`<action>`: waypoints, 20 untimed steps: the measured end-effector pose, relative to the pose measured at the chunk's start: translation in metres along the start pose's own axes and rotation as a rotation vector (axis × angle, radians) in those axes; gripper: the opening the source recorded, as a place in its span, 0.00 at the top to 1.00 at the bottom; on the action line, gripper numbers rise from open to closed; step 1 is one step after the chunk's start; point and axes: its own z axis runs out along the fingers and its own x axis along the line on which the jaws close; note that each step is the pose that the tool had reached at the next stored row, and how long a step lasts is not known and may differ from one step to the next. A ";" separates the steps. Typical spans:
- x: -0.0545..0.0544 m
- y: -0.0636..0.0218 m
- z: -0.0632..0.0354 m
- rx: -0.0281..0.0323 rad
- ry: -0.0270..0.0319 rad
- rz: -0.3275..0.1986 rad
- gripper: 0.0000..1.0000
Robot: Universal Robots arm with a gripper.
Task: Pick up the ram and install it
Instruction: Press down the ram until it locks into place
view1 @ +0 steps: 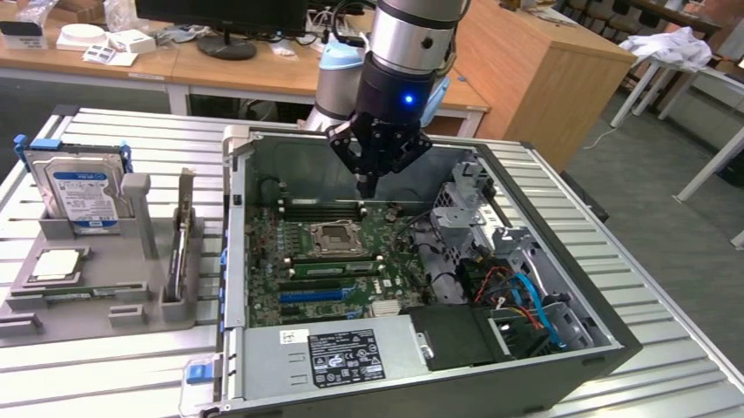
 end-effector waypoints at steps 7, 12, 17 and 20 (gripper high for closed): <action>0.000 0.0000 0.0001 -0.0003 0.0031 0.000 0.89; -0.001 0.0000 0.0000 -0.0005 0.0106 0.000 0.89; -0.001 0.0000 0.0000 -0.0006 0.0105 0.001 0.89; 0.000 0.0000 0.0001 -0.0006 0.0103 0.004 0.89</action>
